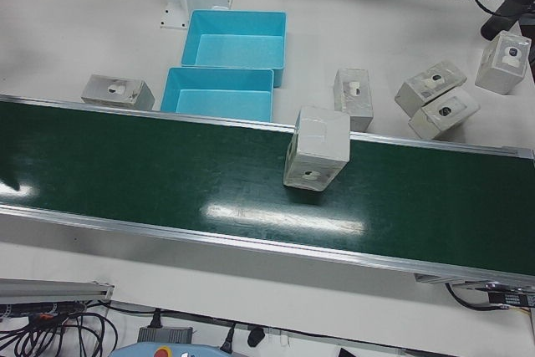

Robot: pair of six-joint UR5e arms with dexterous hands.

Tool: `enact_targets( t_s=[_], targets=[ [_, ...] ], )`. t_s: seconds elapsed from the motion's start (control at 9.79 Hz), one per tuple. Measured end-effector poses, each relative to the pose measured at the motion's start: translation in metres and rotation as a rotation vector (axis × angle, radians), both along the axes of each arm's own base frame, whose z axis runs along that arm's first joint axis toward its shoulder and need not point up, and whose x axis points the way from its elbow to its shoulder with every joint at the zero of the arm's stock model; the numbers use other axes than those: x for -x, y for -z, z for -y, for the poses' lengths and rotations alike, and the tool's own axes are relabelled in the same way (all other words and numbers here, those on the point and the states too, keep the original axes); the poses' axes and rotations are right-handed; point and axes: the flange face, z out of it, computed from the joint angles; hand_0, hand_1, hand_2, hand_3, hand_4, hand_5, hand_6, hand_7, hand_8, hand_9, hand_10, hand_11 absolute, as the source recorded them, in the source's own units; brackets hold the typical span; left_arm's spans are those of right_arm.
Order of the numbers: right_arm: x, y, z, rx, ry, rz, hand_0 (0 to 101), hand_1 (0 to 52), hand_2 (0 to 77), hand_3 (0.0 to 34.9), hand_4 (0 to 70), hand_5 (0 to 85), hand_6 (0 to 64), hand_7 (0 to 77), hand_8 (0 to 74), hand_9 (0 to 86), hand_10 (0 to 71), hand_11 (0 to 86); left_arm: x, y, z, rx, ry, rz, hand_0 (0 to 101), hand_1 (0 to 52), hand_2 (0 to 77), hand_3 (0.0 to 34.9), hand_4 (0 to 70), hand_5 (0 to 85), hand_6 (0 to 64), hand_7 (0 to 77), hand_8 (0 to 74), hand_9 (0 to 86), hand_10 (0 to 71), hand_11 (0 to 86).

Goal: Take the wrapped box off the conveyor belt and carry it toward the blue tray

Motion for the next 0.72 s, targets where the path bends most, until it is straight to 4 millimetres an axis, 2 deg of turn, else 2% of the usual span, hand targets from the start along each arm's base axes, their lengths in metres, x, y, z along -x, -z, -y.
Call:
enact_targets(
  t_s=[0.72],
  targets=[
    [0.0018, -0.0029, 0.0004, 0.005, 0.005, -0.005, 48, 12.5, 6.0, 0.6, 12.0, 12.0, 5.5, 19.6, 0.5, 4.9, 2.2, 3.8, 0.0, 0.0, 0.0, 0.0, 0.0, 0.0, 0, 0.0, 0.5, 0.0, 0.0, 1.1, 0.0, 0.5, 0.5, 0.0, 0.0, 0.0]
  ],
)
